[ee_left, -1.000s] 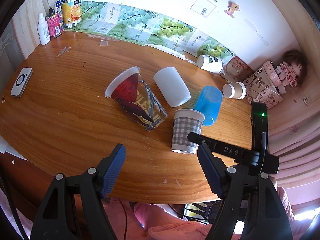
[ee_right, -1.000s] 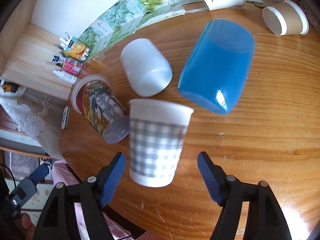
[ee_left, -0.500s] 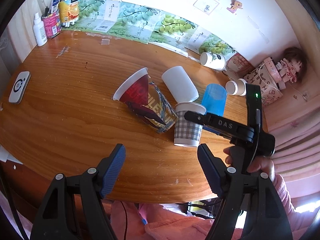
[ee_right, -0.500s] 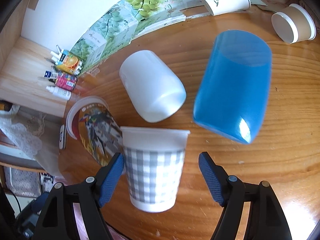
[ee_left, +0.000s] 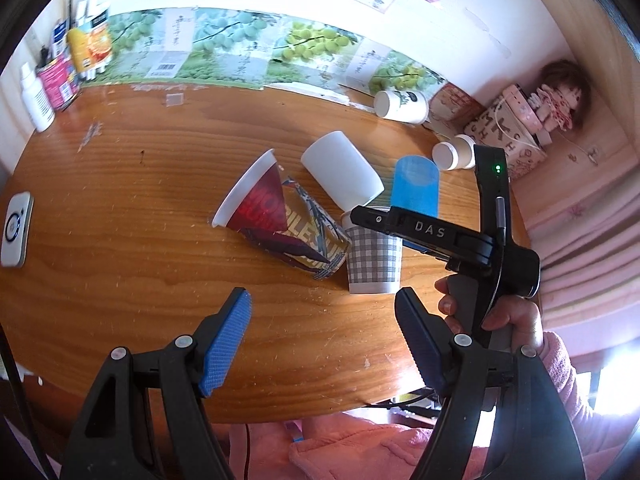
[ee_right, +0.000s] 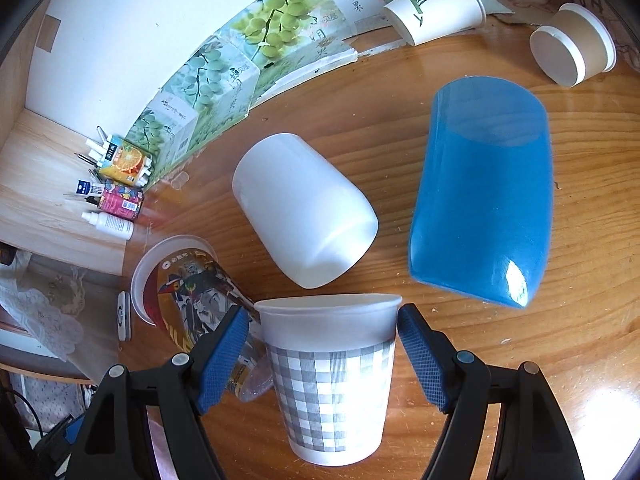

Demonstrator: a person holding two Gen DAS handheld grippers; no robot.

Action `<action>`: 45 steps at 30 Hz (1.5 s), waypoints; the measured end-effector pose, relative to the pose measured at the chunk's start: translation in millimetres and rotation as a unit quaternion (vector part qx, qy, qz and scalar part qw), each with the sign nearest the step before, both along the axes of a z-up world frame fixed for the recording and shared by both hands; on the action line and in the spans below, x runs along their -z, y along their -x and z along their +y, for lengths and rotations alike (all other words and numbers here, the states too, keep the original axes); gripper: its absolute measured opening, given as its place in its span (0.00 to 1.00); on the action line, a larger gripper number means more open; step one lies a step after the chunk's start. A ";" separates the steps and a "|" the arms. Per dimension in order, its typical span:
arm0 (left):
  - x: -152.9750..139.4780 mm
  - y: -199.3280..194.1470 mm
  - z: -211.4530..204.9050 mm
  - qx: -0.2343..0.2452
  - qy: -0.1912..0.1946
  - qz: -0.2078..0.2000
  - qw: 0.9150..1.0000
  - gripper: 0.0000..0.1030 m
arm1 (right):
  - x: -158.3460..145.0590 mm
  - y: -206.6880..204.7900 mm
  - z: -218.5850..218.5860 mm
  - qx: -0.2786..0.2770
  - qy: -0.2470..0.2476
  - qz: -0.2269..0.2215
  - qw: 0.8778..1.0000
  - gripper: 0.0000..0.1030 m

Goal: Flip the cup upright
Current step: 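Turn the plaid cup rim-up in the right gripper, then lower the plaid cup onto the desk and open the right gripper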

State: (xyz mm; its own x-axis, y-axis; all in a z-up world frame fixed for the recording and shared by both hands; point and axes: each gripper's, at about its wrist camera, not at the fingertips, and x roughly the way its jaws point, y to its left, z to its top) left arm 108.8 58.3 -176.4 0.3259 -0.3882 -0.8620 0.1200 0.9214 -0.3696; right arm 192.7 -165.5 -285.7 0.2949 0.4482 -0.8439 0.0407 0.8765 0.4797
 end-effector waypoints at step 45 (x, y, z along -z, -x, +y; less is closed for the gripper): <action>1.8 15.9 11.5 0.022 -0.036 -0.009 0.999 0.75 | -22.7 113.7 -7.7 -0.002 0.161 -0.300 0.940 0.65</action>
